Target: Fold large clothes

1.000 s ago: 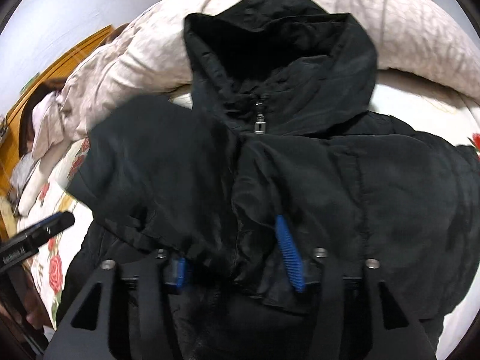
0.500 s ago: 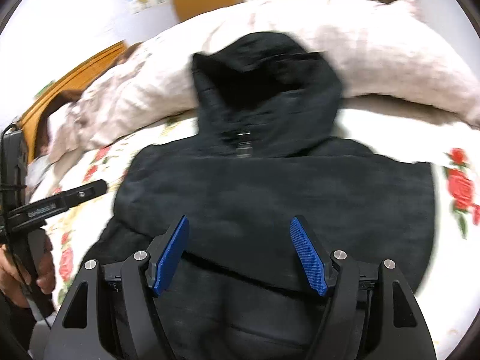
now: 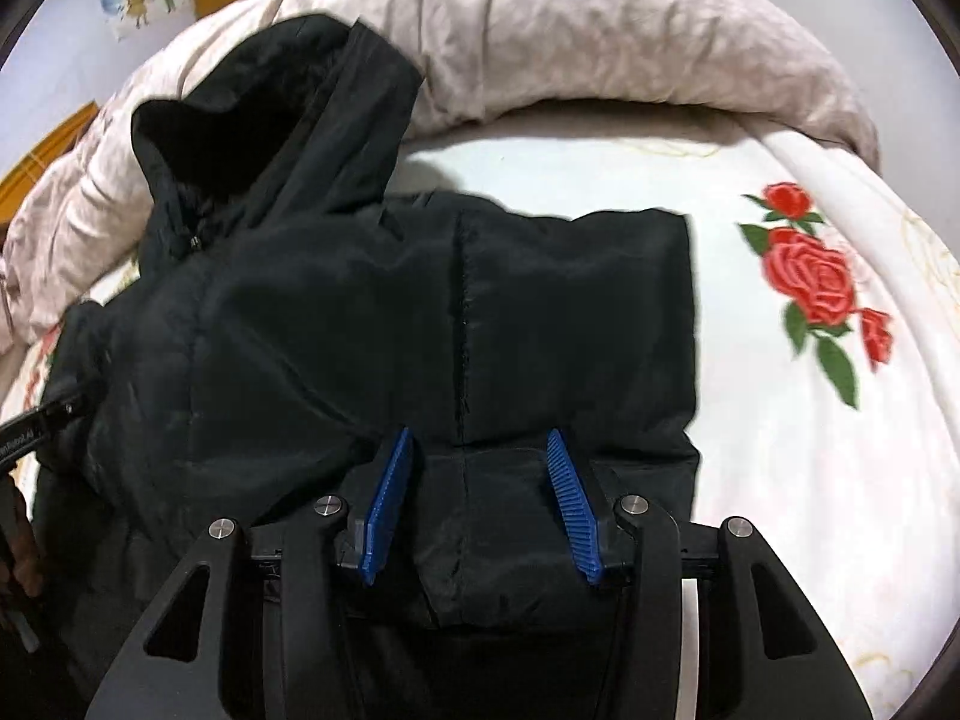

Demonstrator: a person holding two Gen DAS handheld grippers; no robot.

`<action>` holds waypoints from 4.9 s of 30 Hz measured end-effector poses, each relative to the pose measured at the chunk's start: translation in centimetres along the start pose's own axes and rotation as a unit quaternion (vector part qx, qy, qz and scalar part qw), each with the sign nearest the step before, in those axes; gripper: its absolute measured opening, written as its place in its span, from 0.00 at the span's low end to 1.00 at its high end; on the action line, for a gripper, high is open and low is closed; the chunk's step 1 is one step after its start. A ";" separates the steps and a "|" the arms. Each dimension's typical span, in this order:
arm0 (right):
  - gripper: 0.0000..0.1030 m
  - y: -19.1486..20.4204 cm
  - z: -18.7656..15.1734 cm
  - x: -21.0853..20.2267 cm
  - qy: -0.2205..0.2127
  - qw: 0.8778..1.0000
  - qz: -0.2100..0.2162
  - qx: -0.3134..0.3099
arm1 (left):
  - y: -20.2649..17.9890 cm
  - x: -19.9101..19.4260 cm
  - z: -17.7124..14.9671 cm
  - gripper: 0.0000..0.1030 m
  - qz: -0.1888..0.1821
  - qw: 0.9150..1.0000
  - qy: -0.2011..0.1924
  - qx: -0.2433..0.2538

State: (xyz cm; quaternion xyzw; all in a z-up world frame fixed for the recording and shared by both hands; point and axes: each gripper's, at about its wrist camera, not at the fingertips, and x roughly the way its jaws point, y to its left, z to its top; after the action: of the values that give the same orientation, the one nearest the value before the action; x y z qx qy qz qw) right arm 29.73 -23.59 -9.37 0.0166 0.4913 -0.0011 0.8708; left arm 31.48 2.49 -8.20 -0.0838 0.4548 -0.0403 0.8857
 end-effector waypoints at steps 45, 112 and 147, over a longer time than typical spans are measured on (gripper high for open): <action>0.46 0.3 1.2 -4.1 -0.035 0.999 -0.010 -0.019 | 1.0 -3.3 1.5 0.66 0.033 0.999 -0.035 0.018; 0.57 8.4 0.8 -16.1 -0.072 0.994 0.078 -0.031 | -0.9 -16.8 -0.4 0.66 0.009 1.000 -0.014 0.006; 0.57 4.8 27.6 11.1 0.001 0.989 0.132 -0.065 | 2.4 8.9 26.0 0.73 0.004 1.000 -0.014 0.022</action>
State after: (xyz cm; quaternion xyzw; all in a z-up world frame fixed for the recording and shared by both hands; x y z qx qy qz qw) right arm 59.20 -19.45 -4.50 0.0245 0.4848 0.1456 0.8621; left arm 57.76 6.44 -0.93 -0.0630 0.4413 -0.0453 0.8940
